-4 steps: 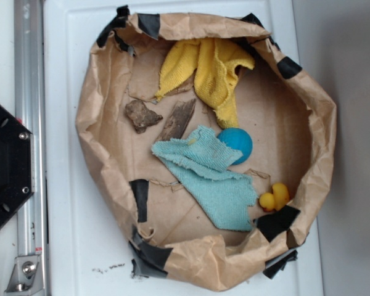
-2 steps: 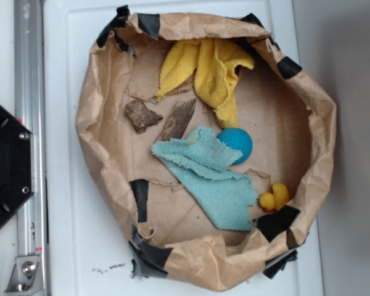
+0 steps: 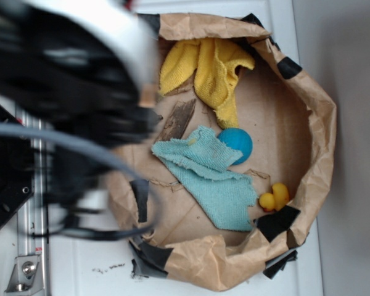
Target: Grab the blue cloth.
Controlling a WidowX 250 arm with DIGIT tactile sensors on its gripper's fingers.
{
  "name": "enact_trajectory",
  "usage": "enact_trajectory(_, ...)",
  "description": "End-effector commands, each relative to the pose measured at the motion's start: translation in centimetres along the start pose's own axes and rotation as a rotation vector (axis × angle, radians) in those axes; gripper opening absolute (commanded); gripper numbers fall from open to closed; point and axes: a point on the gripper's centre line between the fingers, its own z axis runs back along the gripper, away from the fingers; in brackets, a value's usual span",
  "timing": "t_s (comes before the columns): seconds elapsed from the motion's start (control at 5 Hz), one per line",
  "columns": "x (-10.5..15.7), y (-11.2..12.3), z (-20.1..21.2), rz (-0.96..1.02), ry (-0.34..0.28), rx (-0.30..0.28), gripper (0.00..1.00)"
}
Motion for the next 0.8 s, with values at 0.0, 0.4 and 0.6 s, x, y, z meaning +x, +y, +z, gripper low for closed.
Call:
enact_trajectory(0.0, 4.8, -0.2, -5.2, -0.072, -0.034, 0.073, 1.0)
enact_trajectory(0.4, 3.7, 1.2, -11.5, -0.035, -0.024, 0.101, 1.0)
enact_trajectory(0.6, 3.9, 2.2, -13.7, -0.032, -0.009, 0.116, 1.0)
